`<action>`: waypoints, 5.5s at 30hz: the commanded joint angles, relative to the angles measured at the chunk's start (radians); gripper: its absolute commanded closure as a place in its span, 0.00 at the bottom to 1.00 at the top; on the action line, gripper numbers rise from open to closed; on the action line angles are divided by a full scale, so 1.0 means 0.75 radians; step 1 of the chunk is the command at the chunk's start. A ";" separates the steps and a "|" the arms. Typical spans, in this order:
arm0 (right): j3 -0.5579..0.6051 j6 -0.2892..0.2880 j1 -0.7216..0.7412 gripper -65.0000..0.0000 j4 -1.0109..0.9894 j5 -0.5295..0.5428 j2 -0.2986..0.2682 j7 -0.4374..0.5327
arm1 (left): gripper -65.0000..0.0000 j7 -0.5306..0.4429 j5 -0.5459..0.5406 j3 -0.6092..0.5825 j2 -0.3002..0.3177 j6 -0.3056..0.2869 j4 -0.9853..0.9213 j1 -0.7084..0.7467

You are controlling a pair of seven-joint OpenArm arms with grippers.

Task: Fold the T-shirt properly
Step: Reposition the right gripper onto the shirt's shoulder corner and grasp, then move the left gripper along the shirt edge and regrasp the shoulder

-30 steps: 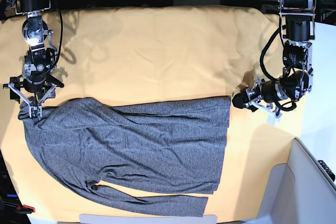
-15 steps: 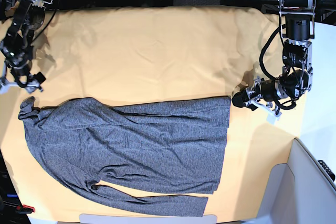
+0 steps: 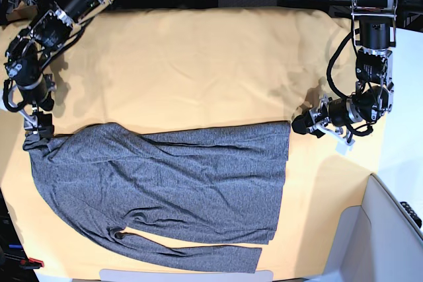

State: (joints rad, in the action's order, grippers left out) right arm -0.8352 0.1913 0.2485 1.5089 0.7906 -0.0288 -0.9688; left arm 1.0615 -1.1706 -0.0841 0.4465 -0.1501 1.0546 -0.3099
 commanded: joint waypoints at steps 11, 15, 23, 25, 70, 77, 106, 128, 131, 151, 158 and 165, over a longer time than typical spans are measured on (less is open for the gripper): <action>-0.019 -0.011 0.171 0.33 -0.313 0.021 -0.042 0.176 | 0.66 -0.001 -0.005 0.007 0.024 0.001 0.019 -0.024; -0.021 -0.011 0.173 0.33 -0.313 0.019 -0.114 0.198 | 0.66 -0.001 -0.005 0.005 0.024 0.001 0.019 -0.024; -0.019 -0.011 0.218 0.33 -0.448 0.019 -0.235 0.280 | 0.66 0.001 -0.005 0.005 0.017 0.001 0.019 -0.024; -0.013 -0.011 0.218 0.33 -0.444 0.021 -0.227 0.274 | 0.66 0.003 -0.005 0.005 0.015 0.001 0.019 -0.024; 0.321 -0.011 0.294 0.33 -0.775 0.011 -0.366 0.634 | 0.66 0.008 -0.005 0.005 0.024 0.001 0.086 0.030; 0.323 -0.011 0.380 0.33 -0.798 0.007 -0.360 0.632 | 0.66 0.010 -0.005 0.005 0.024 0.001 0.088 0.034; 0.323 -0.125 0.543 0.49 -1.049 -0.306 -0.327 0.634 | 0.66 -0.074 -0.003 0.019 0.026 0.007 0.113 0.077; 0.323 -0.129 0.519 0.78 -1.064 -0.378 -0.327 0.634 | 0.61 -0.033 -0.009 0.011 -0.136 0.005 -0.313 -0.122; 0.323 -0.129 0.519 0.78 -1.064 -0.378 -0.327 0.634 | 0.61 -0.033 -0.007 0.009 -0.169 0.005 -0.313 -0.122; 0.323 -0.129 0.500 0.78 -1.064 -0.378 -0.325 0.634 | 0.62 0.069 -0.007 0.009 -0.183 0.177 0.017 -0.136; 0.323 -0.129 0.498 0.78 -1.064 -0.378 -0.323 0.634 | 0.62 0.081 -0.005 0.007 -0.175 0.179 0.068 -0.183; 0.323 -0.129 0.498 0.78 -1.064 -0.378 -0.298 0.634 | 0.62 0.083 0.003 0.005 -0.175 0.181 0.064 -0.206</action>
State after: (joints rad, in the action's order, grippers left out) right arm -0.5949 0.0818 0.6075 0.7048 0.5076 -0.2489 -0.4637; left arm 1.1255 -1.1511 -0.0814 0.3027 -0.0147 1.0889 -0.4324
